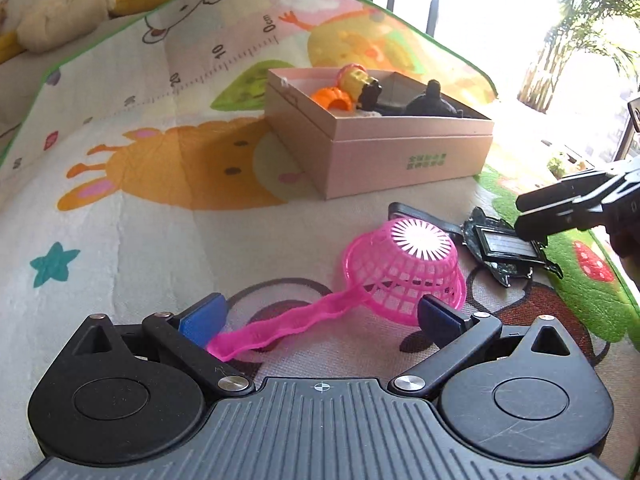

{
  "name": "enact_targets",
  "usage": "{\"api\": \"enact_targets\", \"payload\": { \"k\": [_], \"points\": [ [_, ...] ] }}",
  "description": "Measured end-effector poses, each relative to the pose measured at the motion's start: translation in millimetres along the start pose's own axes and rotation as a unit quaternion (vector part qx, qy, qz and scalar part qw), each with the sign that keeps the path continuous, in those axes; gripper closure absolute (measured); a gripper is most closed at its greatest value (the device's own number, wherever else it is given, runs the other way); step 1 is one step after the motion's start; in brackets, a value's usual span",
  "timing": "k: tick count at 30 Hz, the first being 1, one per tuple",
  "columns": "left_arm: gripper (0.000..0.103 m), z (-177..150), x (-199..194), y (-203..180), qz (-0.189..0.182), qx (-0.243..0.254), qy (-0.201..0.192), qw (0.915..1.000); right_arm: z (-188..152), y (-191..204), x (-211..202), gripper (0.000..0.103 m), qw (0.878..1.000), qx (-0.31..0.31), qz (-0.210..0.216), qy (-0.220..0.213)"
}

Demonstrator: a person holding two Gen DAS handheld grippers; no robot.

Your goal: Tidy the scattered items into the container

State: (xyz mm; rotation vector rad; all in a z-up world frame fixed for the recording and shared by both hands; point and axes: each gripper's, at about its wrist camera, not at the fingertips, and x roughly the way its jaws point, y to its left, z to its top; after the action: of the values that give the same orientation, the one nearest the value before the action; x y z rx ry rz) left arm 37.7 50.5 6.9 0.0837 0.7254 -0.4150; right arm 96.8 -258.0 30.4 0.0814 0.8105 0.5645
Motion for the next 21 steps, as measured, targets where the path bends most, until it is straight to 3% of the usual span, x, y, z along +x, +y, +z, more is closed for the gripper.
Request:
{"api": "enact_targets", "payload": {
  "k": [4, 9, 12, 15, 21],
  "points": [
    [0.000, -8, -10, -12, -0.007, -0.002, 0.010, 0.9999, -27, 15, -4, 0.009, 0.999, -0.026, 0.018, 0.013],
    [0.000, -18, -21, -36, -0.024, 0.000, 0.018, 0.9996, -51, 43, -23, 0.008, 0.991, -0.117, 0.052, 0.028],
    [0.000, -23, -28, -55, -0.047, 0.000, 0.026, 0.9985, -54, 45, -38, 0.008, 0.990, -0.141, 0.021, -0.003],
    [0.000, -24, -33, -74, -0.053, 0.015, 0.041, 0.9976, -47, 34, -42, 0.008, 0.994, -0.109, 0.005, -0.017],
    [0.000, -26, -41, -88, 0.010, 0.043, 0.033, 0.9985, -42, 40, -19, 0.016, 0.995, -0.103, -0.011, -0.011]
  ]
}}
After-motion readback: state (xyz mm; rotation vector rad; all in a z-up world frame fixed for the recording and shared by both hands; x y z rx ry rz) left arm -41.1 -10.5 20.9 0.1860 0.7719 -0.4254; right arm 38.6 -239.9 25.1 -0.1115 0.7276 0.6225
